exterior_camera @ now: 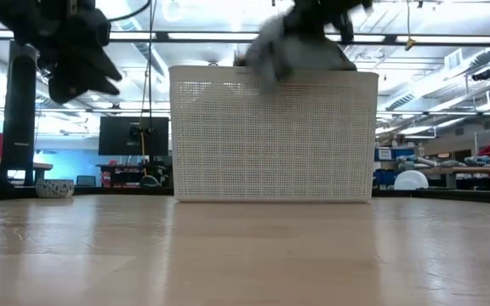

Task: Sort clothes
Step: Put the gray shirt into the bin

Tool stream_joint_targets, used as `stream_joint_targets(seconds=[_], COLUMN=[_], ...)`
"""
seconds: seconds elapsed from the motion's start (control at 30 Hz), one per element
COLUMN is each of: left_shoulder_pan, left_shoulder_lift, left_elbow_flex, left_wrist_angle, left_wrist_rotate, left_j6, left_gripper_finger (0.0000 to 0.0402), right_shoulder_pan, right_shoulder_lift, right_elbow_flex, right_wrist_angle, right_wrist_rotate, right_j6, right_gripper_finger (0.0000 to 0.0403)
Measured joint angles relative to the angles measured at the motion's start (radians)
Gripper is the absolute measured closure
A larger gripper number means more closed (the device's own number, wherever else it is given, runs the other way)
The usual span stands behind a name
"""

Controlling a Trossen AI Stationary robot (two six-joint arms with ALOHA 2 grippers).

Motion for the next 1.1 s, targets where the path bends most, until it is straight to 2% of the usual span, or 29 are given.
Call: stream_joint_targets(seconds=[0.13, 0.27, 0.37, 0.43, 0.53, 0.6, 0.7, 0.83, 1.0, 1.1], left_shoulder_pan=[-0.001, -0.004, -0.019, -0.03, -0.031, -0.031, -0.031, -0.031, -0.031, -0.031], left_shoulder_lift=[0.004, 0.004, 0.0, 0.0, -0.004, -0.011, -0.032, -0.08, -0.16, -0.218], left_elbow_flex=[-0.045, -0.062, -0.067, -0.068, -0.069, -0.071, -0.125, -0.269, -0.421, -0.48], left_wrist_angle=[0.031, 0.102, 0.215, 0.263, 0.317, 0.331, 0.44, 0.645, 0.772, 0.821], left_wrist_rotate=[0.008, -0.054, -0.047, -0.037, -0.031, -0.015, -0.003, 0.052, 0.062, 0.062], left_j6=[0.007, 0.183, 0.371, 0.487, 0.568, 0.618, 0.634, 0.633, 0.605, 0.603], left_gripper_finger=[0.0266, 0.0266, 0.0266, 0.0266, 0.0266, 0.0266, 0.0266, 0.0266, 0.0266, 0.0266], right_shoulder_pan=[-0.07, -0.204, -0.307, -0.366, -0.432, -0.458, -0.471, -0.483, -0.509, -0.537], right_shoulder_lift=[-0.012, -0.009, 0.01, 0.032, 0.072, 0.115, 0.177, 0.232, 0.273, 0.3], right_elbow_flex=[0.167, 0.317, 0.388, 0.424, 0.453, 0.462, 0.476, 0.481, 0.485, 0.511], right_wrist_angle=[-0.042, -0.19, -0.368, -0.47, -0.595, -0.656, -0.713, -0.69, -0.689, -0.755], right_wrist_rotate=[-0.023, -0.158, -0.224, -0.273, -0.405, -0.476, -0.52, -0.571, -0.606, -0.714], right_j6=[-0.282, -0.346, -0.287, -0.192, -0.053, -0.032, -0.019, 0.046, 0.084, 0.14], right_gripper_finger=[0.0398, 0.04, 0.0399, 0.04, 0.0401, 0.04, 0.04, 0.0398, 0.0379, 0.0359])
